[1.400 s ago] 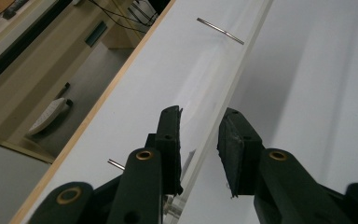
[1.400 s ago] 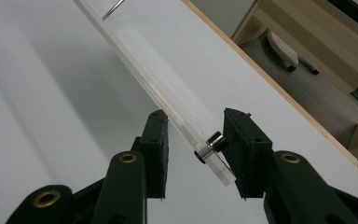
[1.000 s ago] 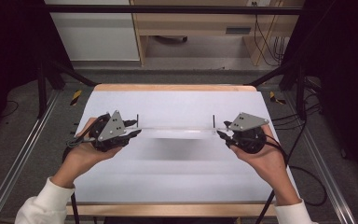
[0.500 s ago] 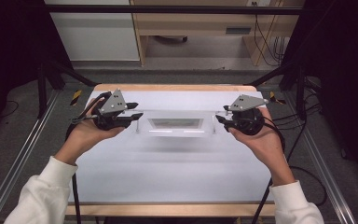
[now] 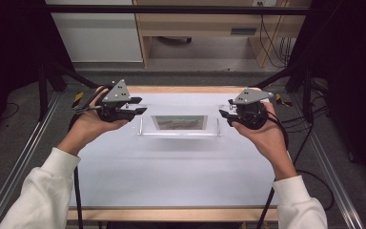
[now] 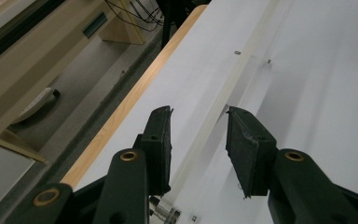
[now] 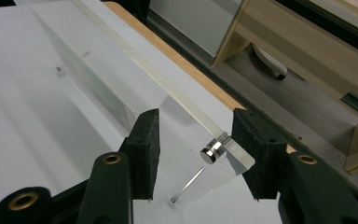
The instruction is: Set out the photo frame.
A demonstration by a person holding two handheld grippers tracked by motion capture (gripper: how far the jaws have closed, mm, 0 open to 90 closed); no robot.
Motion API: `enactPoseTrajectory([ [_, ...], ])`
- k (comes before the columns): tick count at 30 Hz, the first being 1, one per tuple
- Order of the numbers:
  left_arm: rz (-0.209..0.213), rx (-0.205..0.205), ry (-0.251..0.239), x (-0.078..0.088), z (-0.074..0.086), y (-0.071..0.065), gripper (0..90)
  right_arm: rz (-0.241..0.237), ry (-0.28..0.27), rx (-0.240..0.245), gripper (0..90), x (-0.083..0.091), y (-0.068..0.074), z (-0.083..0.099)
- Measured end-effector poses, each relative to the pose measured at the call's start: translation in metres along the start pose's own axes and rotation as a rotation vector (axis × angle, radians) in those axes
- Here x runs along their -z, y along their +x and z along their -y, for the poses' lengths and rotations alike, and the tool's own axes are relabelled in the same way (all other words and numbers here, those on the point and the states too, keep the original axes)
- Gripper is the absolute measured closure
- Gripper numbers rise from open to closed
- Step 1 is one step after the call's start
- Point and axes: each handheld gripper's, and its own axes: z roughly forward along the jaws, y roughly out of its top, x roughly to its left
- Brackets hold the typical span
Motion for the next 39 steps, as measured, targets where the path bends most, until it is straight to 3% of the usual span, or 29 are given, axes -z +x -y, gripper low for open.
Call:
enactPoseTrajectory([
  [8,-0.009,0.021,-0.003,-0.005,-0.002,0.009,57.9,0.004,0.003,-0.012,52.2,-0.007,-0.007,-0.005],
  [14,-0.005,0.084,-0.037,-0.006,-0.002,0.013,53.2,-0.002,0.005,-0.009,52.1,-0.009,-0.011,-0.006],
  [18,-0.018,0.095,-0.043,-0.006,-0.003,0.014,50.7,-0.002,0.012,-0.008,52.0,-0.01,-0.012,-0.008],
  [22,-0.043,0.101,-0.098,-0.001,-0.006,0.014,45.6,-0.004,0.014,-0.008,51.9,-0.012,-0.014,-0.009],
  [25,-0.067,0.128,-0.136,0.006,-0.008,0.015,40.2,-0.001,0.017,-0.01,51.6,-0.013,-0.015,-0.01],
  [30,-0.14,0.165,-0.179,0.021,-0.008,0.01,31.7,0.002,0.017,-0.014,51.2,-0.017,-0.019,-0.012],
  [34,-0.209,0.218,-0.215,0.038,-0.001,0.004,23.3,0.008,0.02,-0.026,50.4,-0.021,-0.023,-0.015],
  [39,-0.23,0.262,-0.231,0.053,0.019,-0.011,20.7,0.003,0.014,-0.055,49.4,-0.027,-0.029,-0.017],
])
